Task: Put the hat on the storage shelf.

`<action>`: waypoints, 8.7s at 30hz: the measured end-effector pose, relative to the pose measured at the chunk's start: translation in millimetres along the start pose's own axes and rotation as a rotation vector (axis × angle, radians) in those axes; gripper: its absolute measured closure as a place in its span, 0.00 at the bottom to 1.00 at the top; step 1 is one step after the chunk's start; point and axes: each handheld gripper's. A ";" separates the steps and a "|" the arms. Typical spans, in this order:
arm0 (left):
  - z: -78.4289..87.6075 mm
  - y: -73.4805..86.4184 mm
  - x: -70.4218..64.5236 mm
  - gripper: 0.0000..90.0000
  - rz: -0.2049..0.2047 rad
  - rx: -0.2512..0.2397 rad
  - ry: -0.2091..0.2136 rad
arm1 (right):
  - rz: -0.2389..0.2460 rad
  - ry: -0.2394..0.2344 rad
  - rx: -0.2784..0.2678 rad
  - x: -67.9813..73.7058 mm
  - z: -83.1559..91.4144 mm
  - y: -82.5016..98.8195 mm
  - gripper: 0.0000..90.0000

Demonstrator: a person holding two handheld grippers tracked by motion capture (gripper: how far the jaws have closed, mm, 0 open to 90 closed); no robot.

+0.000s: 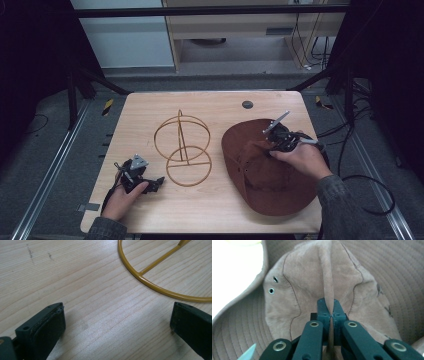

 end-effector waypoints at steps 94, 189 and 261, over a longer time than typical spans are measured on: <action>0.4 0.0 0.0 0.00 -0.003 0.001 0.001 | 0.289 0.040 -0.605 137.9 133.0 -109.1 0.99; 0.6 -0.1 -0.1 0.00 -0.003 0.006 0.003 | 0.339 -0.068 -0.517 169.5 53.3 -199.0 0.98; 0.5 -0.1 -0.1 0.00 -0.003 0.004 0.003 | 0.326 -0.067 -0.501 168.8 41.5 -193.9 0.30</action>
Point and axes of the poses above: each handheld gripper's, and its own axes: z roughly backward along the jaws, y roughly out of its underside, x roughly to its left, and after that the axes turned 14 degrees about -y, right-handed
